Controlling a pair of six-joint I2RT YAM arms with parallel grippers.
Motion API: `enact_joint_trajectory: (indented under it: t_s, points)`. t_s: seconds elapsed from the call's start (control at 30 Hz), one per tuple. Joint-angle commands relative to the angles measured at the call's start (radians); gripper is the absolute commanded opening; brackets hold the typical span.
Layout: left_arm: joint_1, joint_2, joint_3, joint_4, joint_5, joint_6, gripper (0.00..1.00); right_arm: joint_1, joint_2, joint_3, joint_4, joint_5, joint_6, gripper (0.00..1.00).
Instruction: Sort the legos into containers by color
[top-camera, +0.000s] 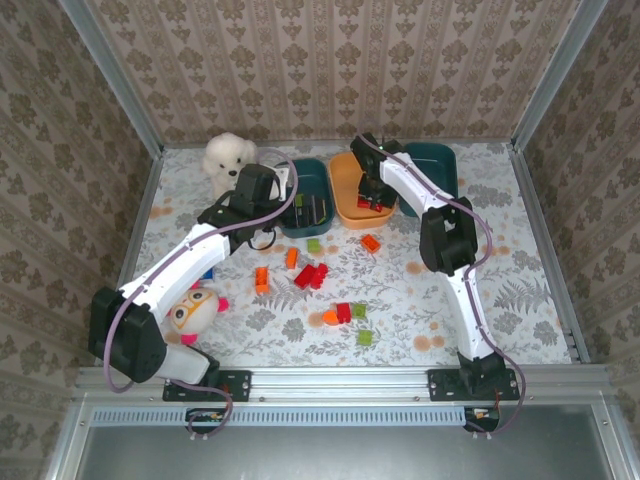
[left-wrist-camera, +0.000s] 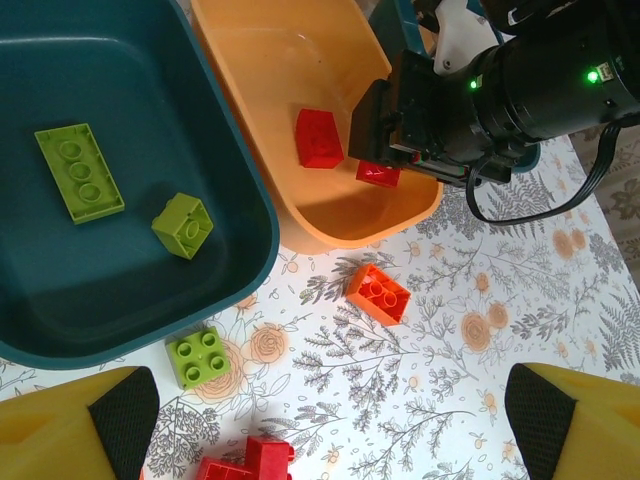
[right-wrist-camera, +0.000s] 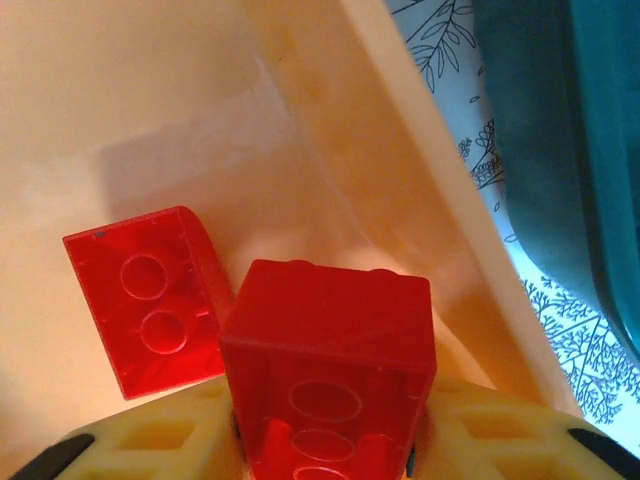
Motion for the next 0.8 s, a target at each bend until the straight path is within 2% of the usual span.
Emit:
enact_joint_trajectory:
  t_s: [0.0,0.17,0.3,0.4,0.5,0.53,0.67,0.77]
  points:
    - [0.011,-0.002,0.004,-0.031,0.018,0.012,0.93,0.004,0.022,0.054,-0.058,-0.014,-0.012,0.51]
    - [0.011,-0.021,-0.022,-0.047,0.017,0.020,0.93,0.013,-0.042,0.062,-0.015,-0.034,-0.024,0.67]
    - [0.009,-0.036,-0.039,-0.067,0.031,0.034,0.93,0.026,-0.133,0.066,0.034,-0.057,-0.026,0.67]
    - [-0.012,-0.050,-0.050,-0.113,0.041,0.098,0.92,0.045,-0.236,0.030,0.073,-0.063,-0.051,0.67]
    - [-0.063,-0.058,-0.051,-0.175,0.067,0.198,0.91,0.071,-0.409,-0.157,0.201,-0.070,-0.087,0.65]
    - [-0.092,-0.059,-0.051,-0.197,0.075,0.240,0.90,0.083,-0.505,-0.287,0.291,-0.092,-0.098,0.65]
    - [-0.242,-0.036,-0.045,-0.287,0.059,0.413,0.89,0.108,-0.843,-0.763,0.590,-0.227,-0.101,0.65]
    - [-0.334,0.000,-0.042,-0.316,0.052,0.472,0.88,0.109,-1.070,-1.029,0.643,-0.348,-0.070,0.66]
